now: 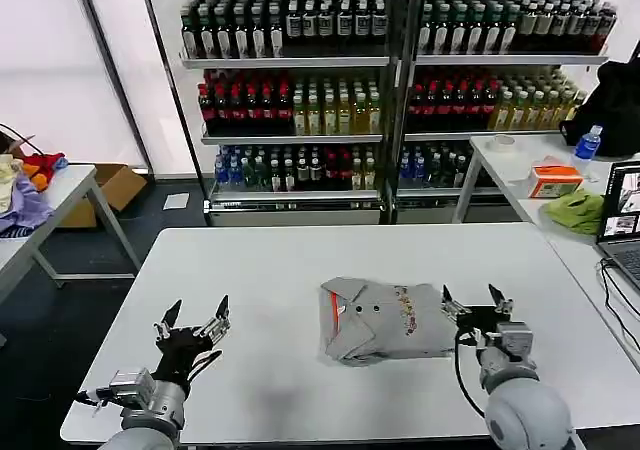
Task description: Fold and organize the clothes.
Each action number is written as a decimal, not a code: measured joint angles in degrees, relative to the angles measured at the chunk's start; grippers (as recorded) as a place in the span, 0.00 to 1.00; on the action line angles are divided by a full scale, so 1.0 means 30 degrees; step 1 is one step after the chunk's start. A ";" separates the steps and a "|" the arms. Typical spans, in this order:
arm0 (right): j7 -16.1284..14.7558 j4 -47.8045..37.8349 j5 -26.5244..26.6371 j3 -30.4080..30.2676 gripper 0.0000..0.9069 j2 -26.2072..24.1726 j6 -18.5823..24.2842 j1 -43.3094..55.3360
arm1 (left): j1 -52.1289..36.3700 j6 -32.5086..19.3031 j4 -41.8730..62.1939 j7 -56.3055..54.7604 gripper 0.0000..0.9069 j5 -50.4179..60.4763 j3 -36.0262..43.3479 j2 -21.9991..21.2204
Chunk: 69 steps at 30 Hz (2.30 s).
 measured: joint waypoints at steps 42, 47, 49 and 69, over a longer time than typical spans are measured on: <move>-0.0501 0.1623 -0.2203 0.1691 1.00 0.0904 0.0123 -0.2876 | -0.0876 -0.1252 0.1014 0.0425 1.00 0.0509 0.0261 0.0188; -0.0503 0.1821 -0.2235 0.1722 1.00 0.0954 0.0123 -0.2926 | -0.0815 -0.1306 0.0847 0.0573 1.00 0.0517 0.0313 0.0206; -0.0503 0.1904 -0.2236 0.1775 1.00 0.0944 0.0122 -0.2942 | -0.0833 -0.1306 0.0842 0.0604 1.00 0.0543 0.0387 0.0174; -0.0506 0.1875 -0.2227 0.1791 1.00 0.0744 0.0046 -0.2757 | -0.0803 -0.1334 0.0730 0.0630 1.00 0.0648 0.0502 -0.0034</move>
